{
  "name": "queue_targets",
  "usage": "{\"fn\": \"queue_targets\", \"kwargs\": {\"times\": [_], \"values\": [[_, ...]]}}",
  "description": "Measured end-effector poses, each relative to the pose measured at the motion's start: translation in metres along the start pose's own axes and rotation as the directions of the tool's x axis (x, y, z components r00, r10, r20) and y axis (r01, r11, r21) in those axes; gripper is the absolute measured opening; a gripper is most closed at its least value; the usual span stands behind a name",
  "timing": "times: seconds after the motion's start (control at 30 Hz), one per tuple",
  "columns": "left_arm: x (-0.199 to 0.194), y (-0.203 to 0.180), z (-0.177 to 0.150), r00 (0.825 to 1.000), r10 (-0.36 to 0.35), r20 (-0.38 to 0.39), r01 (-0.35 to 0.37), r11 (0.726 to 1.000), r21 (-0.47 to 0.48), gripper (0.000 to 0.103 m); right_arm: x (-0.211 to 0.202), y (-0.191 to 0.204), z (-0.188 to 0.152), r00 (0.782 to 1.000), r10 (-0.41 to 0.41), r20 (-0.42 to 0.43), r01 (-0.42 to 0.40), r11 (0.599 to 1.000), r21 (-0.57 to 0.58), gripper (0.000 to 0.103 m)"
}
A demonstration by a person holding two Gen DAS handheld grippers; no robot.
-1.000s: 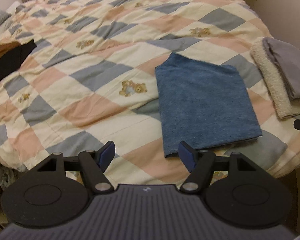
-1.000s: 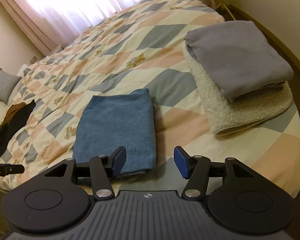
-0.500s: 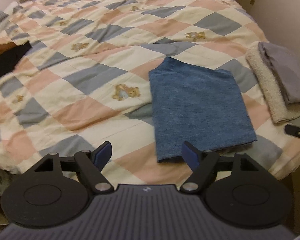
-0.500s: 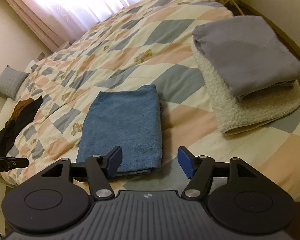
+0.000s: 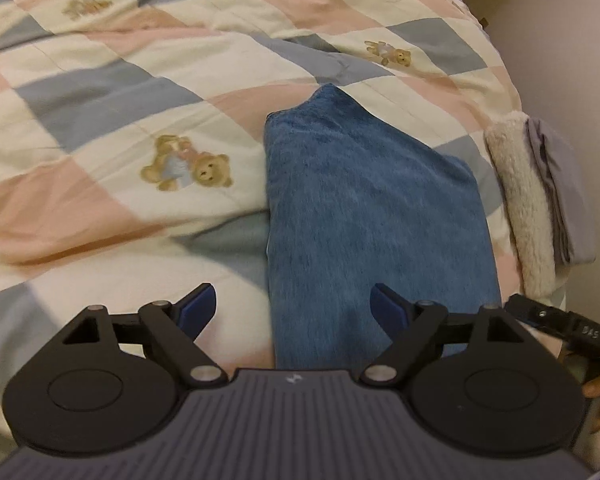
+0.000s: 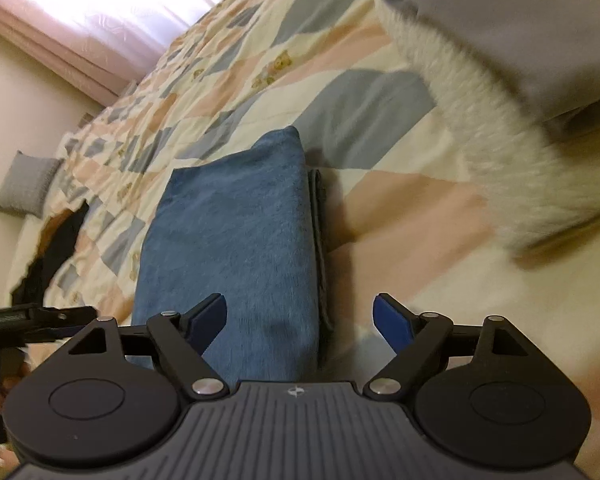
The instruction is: Fold clothes
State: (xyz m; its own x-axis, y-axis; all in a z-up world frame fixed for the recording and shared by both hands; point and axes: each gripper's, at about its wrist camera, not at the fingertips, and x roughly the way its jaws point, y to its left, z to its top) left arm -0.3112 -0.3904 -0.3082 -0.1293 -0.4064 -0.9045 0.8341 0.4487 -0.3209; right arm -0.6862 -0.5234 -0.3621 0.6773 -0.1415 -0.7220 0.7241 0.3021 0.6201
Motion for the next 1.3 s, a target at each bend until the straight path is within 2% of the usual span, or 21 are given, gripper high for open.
{"fn": "queue_targets", "kwargs": {"times": [0.17, 0.27, 0.37, 0.43, 0.5, 0.53, 0.6, 0.7, 0.77, 0.8, 0.9, 1.0, 1.07, 1.13, 1.2, 1.23, 1.3], "values": [[0.033, 0.017, 0.011, 0.993, -0.107, -0.046, 0.105, 0.994, -0.032, 0.083, 0.045, -0.011, 0.012, 0.998, 0.054, -0.035, -0.052, 0.996, 0.068, 0.083], [0.046, 0.022, 0.017, 0.982, -0.176, -0.067, 0.173, 0.984, -0.048, 0.090, 0.059, -0.015, 0.018, 0.996, 0.078, -0.049, -0.072, 0.992, 0.101, 0.083], [0.064, 0.031, 0.026, 0.968, -0.235, -0.090, 0.228, 0.971, -0.076, 0.091, 0.070, -0.015, 0.023, 0.993, 0.098, -0.070, -0.087, 0.987, 0.137, 0.079], [0.076, 0.038, 0.032, 0.953, -0.282, -0.107, 0.270, 0.956, -0.113, 0.090, 0.076, -0.013, 0.024, 0.992, 0.100, -0.082, -0.087, 0.985, 0.146, 0.079], [0.091, 0.044, 0.036, 0.910, -0.396, -0.124, 0.372, 0.911, -0.179, 0.088, 0.082, -0.014, 0.024, 0.990, 0.105, -0.091, -0.090, 0.983, 0.159, 0.079], [0.098, 0.045, 0.037, 0.897, -0.420, -0.134, 0.392, 0.899, -0.193, 0.086, 0.085, -0.015, 0.024, 0.990, 0.108, -0.095, -0.091, 0.982, 0.166, 0.078], [0.112, 0.042, 0.038, 0.891, -0.419, -0.175, 0.388, 0.903, -0.186, 0.073, 0.090, -0.017, 0.025, 0.987, 0.121, -0.107, -0.101, 0.979, 0.177, 0.076], [0.117, 0.038, 0.040, 0.890, -0.412, -0.196, 0.388, 0.909, -0.151, 0.064, 0.090, -0.016, 0.025, 0.984, 0.140, -0.109, -0.117, 0.974, 0.196, 0.062], [0.111, 0.036, 0.044, 0.885, -0.417, -0.206, 0.400, 0.909, -0.119, 0.051, 0.082, -0.013, 0.020, 0.984, 0.154, -0.087, -0.133, 0.969, 0.209, 0.052], [0.106, 0.034, 0.046, 0.885, -0.414, -0.214, 0.401, 0.910, -0.104, 0.049, 0.078, -0.010, 0.017, 0.984, 0.160, -0.072, -0.141, 0.965, 0.219, 0.050], [0.091, 0.016, 0.061, 0.898, -0.371, -0.236, 0.386, 0.922, 0.023, 0.045, 0.063, -0.002, 0.006, 0.986, 0.167, -0.017, -0.157, 0.950, 0.269, 0.042], [0.075, -0.007, 0.085, 0.898, -0.347, -0.271, 0.395, 0.907, 0.146, 0.044, 0.045, 0.009, -0.008, 0.984, 0.168, 0.065, -0.179, 0.930, 0.321, 0.040], [0.062, -0.029, 0.106, 0.889, -0.344, -0.302, 0.419, 0.877, 0.235, 0.044, 0.026, 0.019, -0.015, 0.976, 0.152, 0.153, -0.197, 0.917, 0.346, 0.040], [0.050, -0.058, 0.129, 0.879, -0.348, -0.327, 0.450, 0.832, 0.325, 0.045, 0.002, 0.032, -0.020, 0.960, 0.120, 0.254, -0.209, 0.908, 0.363, 0.040], [0.041, -0.100, 0.156, 0.861, -0.359, -0.361, 0.495, 0.755, 0.429, 0.045, -0.025, 0.045, -0.021, 0.927, 0.070, 0.367, -0.218, 0.899, 0.380, 0.040], [0.037, -0.122, 0.170, 0.851, -0.362, -0.379, 0.516, 0.711, 0.478, 0.045, -0.039, 0.049, -0.022, 0.904, 0.038, 0.425, -0.222, 0.892, 0.393, 0.040], [0.038, -0.172, 0.194, 0.829, -0.366, -0.423, 0.557, 0.606, 0.568, 0.046, -0.066, 0.054, -0.021, 0.846, -0.034, 0.532, -0.232, 0.875, 0.425, 0.040]]}}
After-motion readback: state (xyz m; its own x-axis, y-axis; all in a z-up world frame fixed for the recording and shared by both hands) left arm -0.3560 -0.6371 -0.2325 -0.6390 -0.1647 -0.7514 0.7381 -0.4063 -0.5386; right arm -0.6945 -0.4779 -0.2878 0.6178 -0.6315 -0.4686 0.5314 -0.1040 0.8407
